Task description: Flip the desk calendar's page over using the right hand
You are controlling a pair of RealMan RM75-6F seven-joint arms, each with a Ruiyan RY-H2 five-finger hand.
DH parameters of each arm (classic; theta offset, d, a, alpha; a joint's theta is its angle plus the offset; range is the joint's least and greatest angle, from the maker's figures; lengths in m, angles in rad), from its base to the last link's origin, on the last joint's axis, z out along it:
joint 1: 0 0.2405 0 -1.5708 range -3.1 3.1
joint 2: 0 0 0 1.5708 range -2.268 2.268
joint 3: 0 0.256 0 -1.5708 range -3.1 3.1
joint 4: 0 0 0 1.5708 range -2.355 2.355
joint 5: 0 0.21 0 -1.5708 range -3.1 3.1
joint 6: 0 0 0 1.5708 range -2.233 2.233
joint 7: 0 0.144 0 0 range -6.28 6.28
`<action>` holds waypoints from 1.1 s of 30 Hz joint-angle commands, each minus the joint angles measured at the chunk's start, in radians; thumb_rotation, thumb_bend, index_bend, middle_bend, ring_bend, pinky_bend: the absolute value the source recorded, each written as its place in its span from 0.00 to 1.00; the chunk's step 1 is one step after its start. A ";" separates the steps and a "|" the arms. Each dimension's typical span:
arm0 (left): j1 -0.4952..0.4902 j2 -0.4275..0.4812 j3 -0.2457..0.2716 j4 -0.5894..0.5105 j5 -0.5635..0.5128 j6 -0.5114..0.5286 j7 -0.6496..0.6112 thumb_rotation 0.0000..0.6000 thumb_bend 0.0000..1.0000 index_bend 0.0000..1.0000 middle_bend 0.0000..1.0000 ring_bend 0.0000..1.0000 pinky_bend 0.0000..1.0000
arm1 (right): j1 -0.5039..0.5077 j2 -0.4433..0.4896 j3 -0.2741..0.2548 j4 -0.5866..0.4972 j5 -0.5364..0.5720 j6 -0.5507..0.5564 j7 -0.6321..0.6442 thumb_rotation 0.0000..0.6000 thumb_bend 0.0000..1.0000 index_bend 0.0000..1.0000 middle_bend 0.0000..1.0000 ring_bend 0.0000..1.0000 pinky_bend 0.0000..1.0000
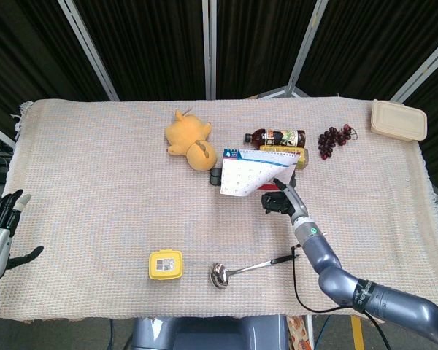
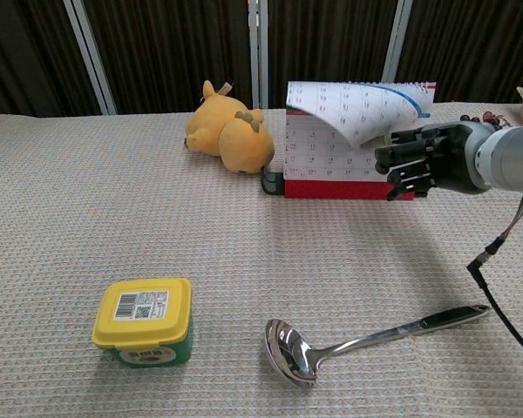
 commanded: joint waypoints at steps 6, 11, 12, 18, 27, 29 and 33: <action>0.001 0.000 0.003 -0.005 0.008 0.005 0.003 1.00 0.00 0.00 0.00 0.00 0.00 | -0.095 0.057 0.082 -0.195 -0.257 0.307 0.002 1.00 0.49 0.36 0.49 0.55 0.40; -0.001 0.005 0.008 -0.021 0.014 0.000 0.003 1.00 0.00 0.00 0.00 0.00 0.00 | -0.103 0.090 0.095 -0.205 -0.329 0.370 -0.058 1.00 0.47 0.37 0.45 0.47 0.35; -0.002 0.005 0.008 -0.021 0.015 0.000 0.007 1.00 0.00 0.00 0.00 0.00 0.00 | -0.099 0.093 0.097 -0.201 -0.333 0.375 -0.073 1.00 0.46 0.37 0.45 0.46 0.35; -0.005 0.001 0.007 -0.021 0.011 -0.008 0.015 1.00 0.00 0.00 0.00 0.00 0.00 | -0.057 0.108 0.093 -0.136 -0.317 0.319 -0.144 1.00 0.42 0.29 0.37 0.28 0.21; -0.010 -0.004 0.007 -0.015 0.004 -0.019 0.019 1.00 0.00 0.00 0.00 0.00 0.00 | 0.003 0.125 0.041 -0.009 -0.305 0.153 -0.198 1.00 0.20 0.13 0.20 0.05 0.00; -0.012 -0.005 0.007 -0.013 0.002 -0.024 0.020 1.00 0.00 0.00 0.00 0.00 0.00 | 0.018 0.108 0.013 0.042 -0.310 0.114 -0.212 1.00 0.18 0.12 0.20 0.05 0.00; -0.013 -0.007 0.008 -0.010 0.001 -0.026 0.021 1.00 0.00 0.00 0.00 0.00 0.00 | 0.030 0.071 0.002 0.116 -0.338 0.087 -0.183 1.00 0.16 0.11 0.20 0.04 0.00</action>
